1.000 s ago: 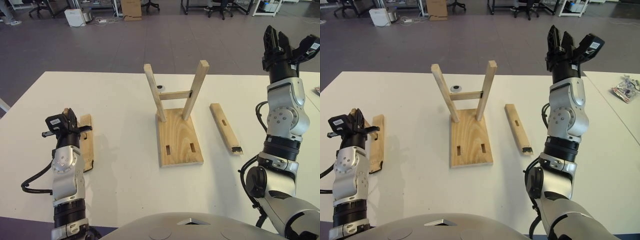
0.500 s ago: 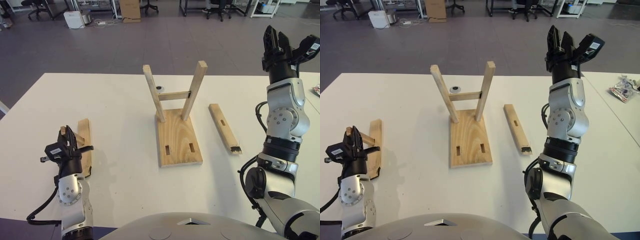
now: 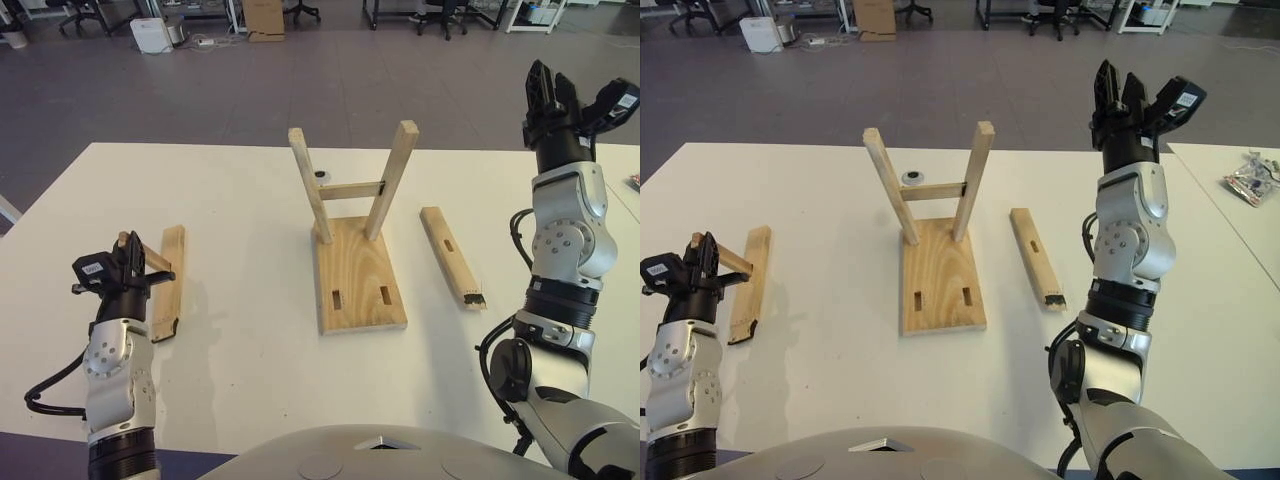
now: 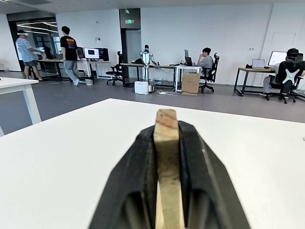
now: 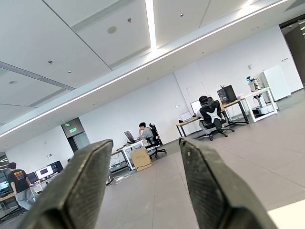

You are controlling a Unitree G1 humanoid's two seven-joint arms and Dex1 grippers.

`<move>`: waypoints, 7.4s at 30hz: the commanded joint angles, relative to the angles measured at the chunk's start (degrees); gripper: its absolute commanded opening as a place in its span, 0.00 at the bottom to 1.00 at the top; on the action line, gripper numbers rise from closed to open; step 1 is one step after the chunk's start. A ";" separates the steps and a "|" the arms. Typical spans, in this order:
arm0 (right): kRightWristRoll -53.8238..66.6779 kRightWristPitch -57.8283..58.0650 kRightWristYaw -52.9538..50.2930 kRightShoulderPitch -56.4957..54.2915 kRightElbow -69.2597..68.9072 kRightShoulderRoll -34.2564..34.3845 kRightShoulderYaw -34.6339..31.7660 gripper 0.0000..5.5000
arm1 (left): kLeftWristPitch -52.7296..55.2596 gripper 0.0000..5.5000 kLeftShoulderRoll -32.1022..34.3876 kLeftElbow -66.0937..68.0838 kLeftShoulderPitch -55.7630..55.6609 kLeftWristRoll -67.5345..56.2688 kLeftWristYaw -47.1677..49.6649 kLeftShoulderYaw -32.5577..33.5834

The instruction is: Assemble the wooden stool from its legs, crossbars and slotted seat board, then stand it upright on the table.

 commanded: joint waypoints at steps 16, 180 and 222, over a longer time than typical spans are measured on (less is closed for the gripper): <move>1.21 2.16 -2.37 2.43 -3.50 2.51 0.38 0.47 | 16.35 0.16 4.26 8.40 0.74 0.00 -4.75 -3.18; 5.60 6.32 82.18 6.63 4.49 -22.36 22.07 0.37 | 11.45 0.54 -4.17 -2.31 -0.92 -11.88 -24.55 -9.44; -6.41 13.95 73.36 11.66 13.55 -26.68 45.77 0.53 | 9.87 0.54 -9.75 -4.83 3.18 -10.55 -21.71 -11.47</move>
